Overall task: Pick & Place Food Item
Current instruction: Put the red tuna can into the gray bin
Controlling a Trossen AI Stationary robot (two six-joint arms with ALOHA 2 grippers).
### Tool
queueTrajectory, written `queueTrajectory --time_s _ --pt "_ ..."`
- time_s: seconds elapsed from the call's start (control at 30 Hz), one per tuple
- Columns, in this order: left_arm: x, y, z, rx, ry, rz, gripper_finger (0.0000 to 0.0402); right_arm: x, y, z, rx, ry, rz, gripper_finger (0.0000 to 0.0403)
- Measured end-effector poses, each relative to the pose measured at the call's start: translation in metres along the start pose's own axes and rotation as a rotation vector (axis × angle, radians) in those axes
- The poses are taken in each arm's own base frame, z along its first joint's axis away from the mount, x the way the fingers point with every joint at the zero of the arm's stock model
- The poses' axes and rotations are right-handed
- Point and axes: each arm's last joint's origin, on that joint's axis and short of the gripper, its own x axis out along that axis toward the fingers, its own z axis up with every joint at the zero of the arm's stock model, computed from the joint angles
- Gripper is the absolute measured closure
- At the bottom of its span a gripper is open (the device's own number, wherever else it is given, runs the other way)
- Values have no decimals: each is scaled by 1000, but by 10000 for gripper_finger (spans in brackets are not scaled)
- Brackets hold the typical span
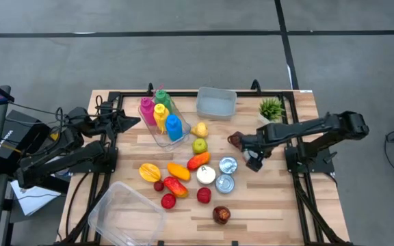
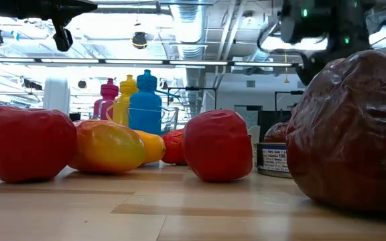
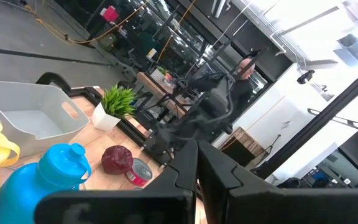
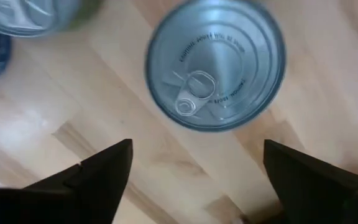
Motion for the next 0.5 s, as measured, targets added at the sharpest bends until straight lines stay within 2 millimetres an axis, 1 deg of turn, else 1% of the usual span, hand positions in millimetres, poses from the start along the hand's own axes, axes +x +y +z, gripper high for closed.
queueTrajectory --time_s 0.1,0.2,0.37,0.5 --pt "0 0 0 0 0 0 402 10 -8 1 18 15 3 25" --pt "0 0 0 0 0 0 402 11 -12 4 6 -27 -49 7" --pt "0 0 0 0 0 0 402 11 -27 15 13 -49 -58 11" --pt "0 0 0 0 0 0 402 27 -45 22 50 -64 4 14"
